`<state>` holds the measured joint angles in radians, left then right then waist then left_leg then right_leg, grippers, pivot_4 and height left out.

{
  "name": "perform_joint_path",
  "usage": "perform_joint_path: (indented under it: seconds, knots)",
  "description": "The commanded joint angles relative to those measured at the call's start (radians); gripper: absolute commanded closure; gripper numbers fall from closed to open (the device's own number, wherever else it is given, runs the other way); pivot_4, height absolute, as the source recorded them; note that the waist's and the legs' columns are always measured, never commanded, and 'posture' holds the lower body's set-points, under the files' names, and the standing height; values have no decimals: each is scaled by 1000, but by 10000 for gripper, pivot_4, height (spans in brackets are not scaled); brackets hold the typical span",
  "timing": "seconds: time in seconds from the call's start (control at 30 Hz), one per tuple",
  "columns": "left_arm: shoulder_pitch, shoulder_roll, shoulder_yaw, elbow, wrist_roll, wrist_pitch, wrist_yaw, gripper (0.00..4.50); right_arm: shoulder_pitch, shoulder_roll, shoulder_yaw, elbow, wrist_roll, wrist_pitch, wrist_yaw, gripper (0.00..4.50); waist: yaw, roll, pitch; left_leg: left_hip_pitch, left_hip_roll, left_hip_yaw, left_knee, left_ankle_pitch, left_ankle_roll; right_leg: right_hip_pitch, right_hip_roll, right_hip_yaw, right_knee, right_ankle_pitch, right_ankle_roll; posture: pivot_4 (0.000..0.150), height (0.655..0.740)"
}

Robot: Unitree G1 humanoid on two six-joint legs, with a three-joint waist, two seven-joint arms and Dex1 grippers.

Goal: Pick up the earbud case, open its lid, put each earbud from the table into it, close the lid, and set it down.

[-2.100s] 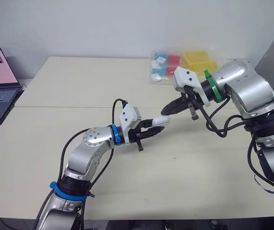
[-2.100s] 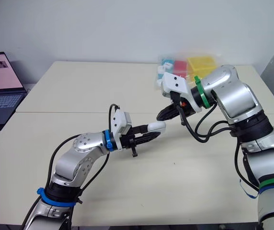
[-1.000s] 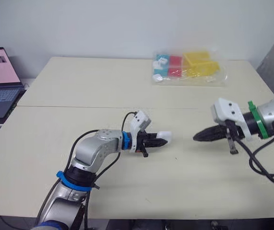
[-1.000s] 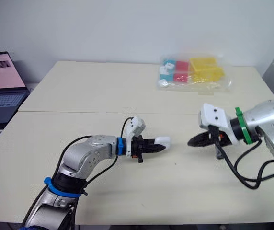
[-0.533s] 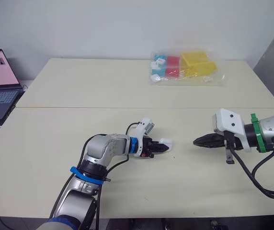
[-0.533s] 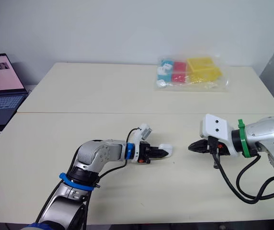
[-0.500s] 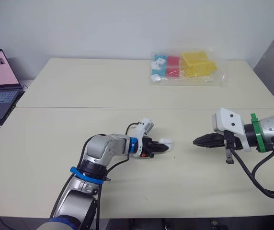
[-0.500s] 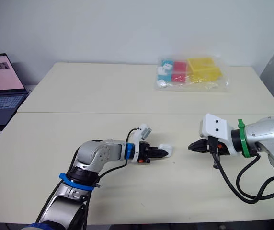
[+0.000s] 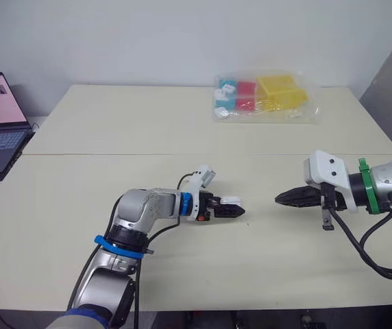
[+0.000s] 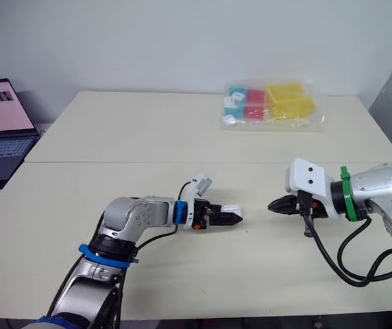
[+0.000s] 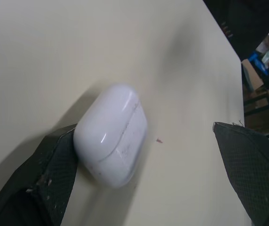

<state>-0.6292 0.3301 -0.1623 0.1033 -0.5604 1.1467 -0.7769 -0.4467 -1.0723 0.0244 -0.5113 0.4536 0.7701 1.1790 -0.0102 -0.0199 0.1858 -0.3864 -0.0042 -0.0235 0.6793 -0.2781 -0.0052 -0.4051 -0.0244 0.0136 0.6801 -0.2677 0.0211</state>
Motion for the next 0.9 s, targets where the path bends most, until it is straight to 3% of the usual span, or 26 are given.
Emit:
perform_joint_path:
  seconds: [0.03,0.17,0.37,0.47,0.57,0.83,0.9]
  knots:
    - [17,84,-15,-41,39,-9,-3,216,-15,-23,-11,4,1,-28,12,45000,-3,0,0,0,0,0,0,0,0,0,0,0,0,0,0,1500,7400]
    - [41,174,-26,-113,55,-52,-26,216,-31,-22,-5,28,-7,-48,13,45000,-10,0,0,0,1,0,-1,0,0,0,1,0,0,0,0,1500,7400]
    - [126,332,-1,-239,159,-384,-103,216,-40,-6,-3,90,-37,-153,20,45000,-13,0,0,0,1,1,-2,0,0,-1,0,1,-1,0,-1,1500,7400]
    - [221,421,87,-321,166,-543,-167,0,-18,-1,-15,130,-59,-213,21,39339,-9,0,0,-2,1,1,-2,0,0,-1,-2,0,-3,0,-1,1500,7400]
    - [350,509,193,-404,157,-673,-237,0,6,-13,-26,168,-71,-272,45,29004,-10,0,0,-5,1,2,-2,0,0,-3,-3,0,-5,0,-1,1500,7400]
    - [555,599,437,-517,97,-688,-249,0,4,-25,-51,247,-59,-383,140,610,6,0,0,-8,0,2,-2,-1,0,-5,-5,-3,-6,0,-1,1500,7400]
    - [588,591,442,-550,102,-692,-232,0,2,-21,-36,260,-61,-411,167,229,8,0,0,-8,0,2,-2,-1,0,-4,-5,-3,-6,0,-1,1500,7400]
